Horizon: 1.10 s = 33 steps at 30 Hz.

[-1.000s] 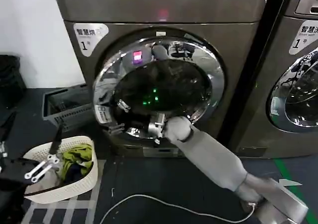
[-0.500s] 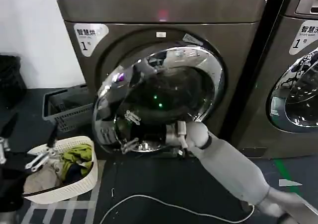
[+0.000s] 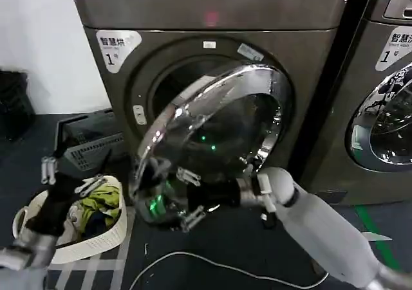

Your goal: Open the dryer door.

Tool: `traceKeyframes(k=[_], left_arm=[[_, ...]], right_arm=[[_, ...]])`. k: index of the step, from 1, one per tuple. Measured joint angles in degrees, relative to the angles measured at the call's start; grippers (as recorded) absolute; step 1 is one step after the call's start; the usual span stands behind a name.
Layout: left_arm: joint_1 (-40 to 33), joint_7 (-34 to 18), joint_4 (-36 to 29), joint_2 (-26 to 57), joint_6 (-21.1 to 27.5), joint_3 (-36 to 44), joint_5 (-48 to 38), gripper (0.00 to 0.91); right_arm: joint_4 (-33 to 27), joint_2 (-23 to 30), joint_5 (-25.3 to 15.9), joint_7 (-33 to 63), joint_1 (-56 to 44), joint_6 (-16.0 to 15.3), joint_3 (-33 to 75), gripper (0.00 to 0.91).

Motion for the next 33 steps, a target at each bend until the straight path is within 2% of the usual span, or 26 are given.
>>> traceKeyframes(k=[10,21,28,31,33], left_arm=[[-7.61,-1.13,5.11,3.77,0.93,5.1,1.7,0.907],[-13.59,0.23,9.79,5.26,0.47,14.07,3.86,0.907],[-16.27,1.25,12.19,5.41,-0.42,19.5,4.1,0.907],[-17.32,1.36,13.27,5.76,-0.94,21.67,3.93,0.907],[-17.94,1.43,13.9,5.87,-1.28,22.84,3.71,0.907]], right_arm=[[6.33,-2.31,-2.41,0.55,-12.71,0.83,12.85,0.907],[7.92,-0.14,-3.5,6.6,-28.73,3.0,35.36,0.907],[8.82,3.9,-9.73,17.13,-39.79,5.41,51.21,0.907],[8.68,6.29,-14.91,24.14,-45.02,6.47,57.62,0.907],[8.47,7.81,-18.6,29.05,-48.02,6.1,61.39,0.907]])
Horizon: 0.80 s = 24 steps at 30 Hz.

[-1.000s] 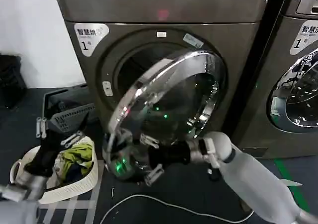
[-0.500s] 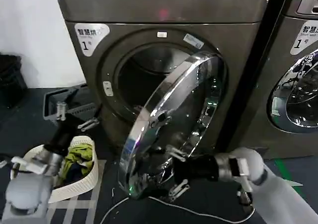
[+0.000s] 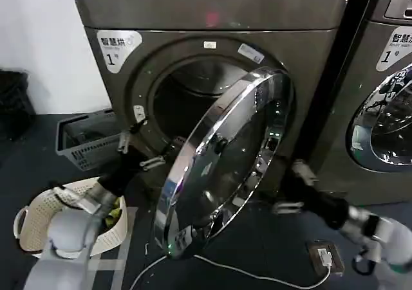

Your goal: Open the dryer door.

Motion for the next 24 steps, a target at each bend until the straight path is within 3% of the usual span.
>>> traceKeyframes(k=[5,14,18,24], left_arm=[[-1.58,0.17,1.54,0.15,-0.99,3.23,-0.75,0.907],[-5.53,0.48,4.99,0.39,-3.03,8.87,-2.32,0.907],[-7.78,0.49,6.94,0.05,-3.82,11.71,-2.98,0.907],[-11.22,0.49,9.55,-0.37,-4.68,15.51,-4.13,0.907]], right_arm=[[0.32,4.31,-8.66,13.92,-5.86,-5.54,9.42,0.907],[-1.77,13.42,-16.59,34.96,-6.76,-20.69,26.76,0.907],[-5.1,16.43,-17.22,39.31,-6.54,-21.49,34.45,0.907],[-11.64,17.15,-17.88,41.23,-6.77,-20.31,43.48,0.907]])
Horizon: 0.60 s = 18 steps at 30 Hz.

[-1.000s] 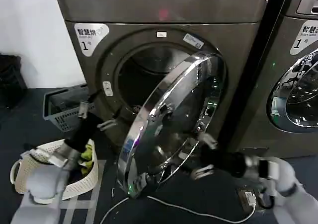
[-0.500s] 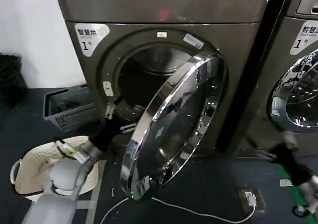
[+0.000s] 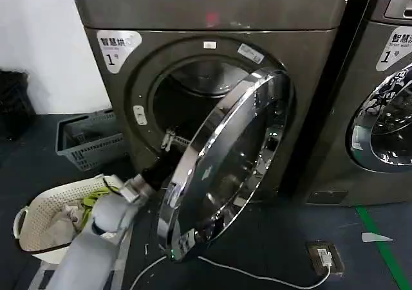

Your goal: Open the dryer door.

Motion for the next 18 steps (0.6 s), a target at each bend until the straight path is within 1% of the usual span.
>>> traceKeyframes(k=[6,10,12,14,16,18], left_arm=[[-3.52,0.01,2.56,-0.87,-0.89,4.33,-0.54,0.907],[-5.53,-0.02,4.29,-1.89,-1.35,7.32,-0.68,0.907],[-6.46,-0.08,5.22,-2.36,-1.51,8.76,-0.7,0.907],[-7.46,-0.07,5.98,-3.12,-1.59,10.57,-0.6,0.907],[-8.13,0.04,6.47,-3.83,-1.72,12.23,-0.53,0.907],[-8.98,0.05,7.26,-4.69,-1.74,13.81,-0.4,0.907]], right_arm=[[-6.67,-1.26,0.49,2.39,-0.33,0.85,6.88,0.907],[-10.47,-2.36,2.72,3.32,-1.0,1.07,10.7,0.907],[-12.04,-2.89,3.21,3.37,-1.33,1.36,12.44,0.907],[-13.61,-3.11,2.93,3.21,-1.81,1.25,14.16,0.907],[-15.16,-3.29,1.82,3.13,-2.22,1.45,15.79,0.907],[-16.79,-3.78,1.08,2.93,-2.7,2.63,17.58,0.907]])
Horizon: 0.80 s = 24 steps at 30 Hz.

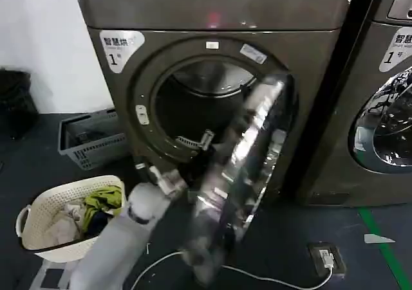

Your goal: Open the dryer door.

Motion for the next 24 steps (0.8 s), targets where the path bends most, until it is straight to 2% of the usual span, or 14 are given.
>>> traceKeyframes(k=[8,20,24], left_arm=[[-2.96,0.02,2.77,-2.99,0.0,5.11,0.74,0.907],[-8.92,0.06,8.77,-8.99,0.06,12.9,1.52,0.907],[-11.39,0.07,11.65,-11.27,-0.14,14.72,2.01,0.907]], right_arm=[[-5.31,-1.13,0.2,-1.23,-1.7,0.61,5.86,0.907],[-9.55,-1.83,0.43,-2.8,-3.6,2.35,10.6,0.907],[-9.97,-1.82,2.06,-3.75,-4.17,2.63,11.24,0.907]])
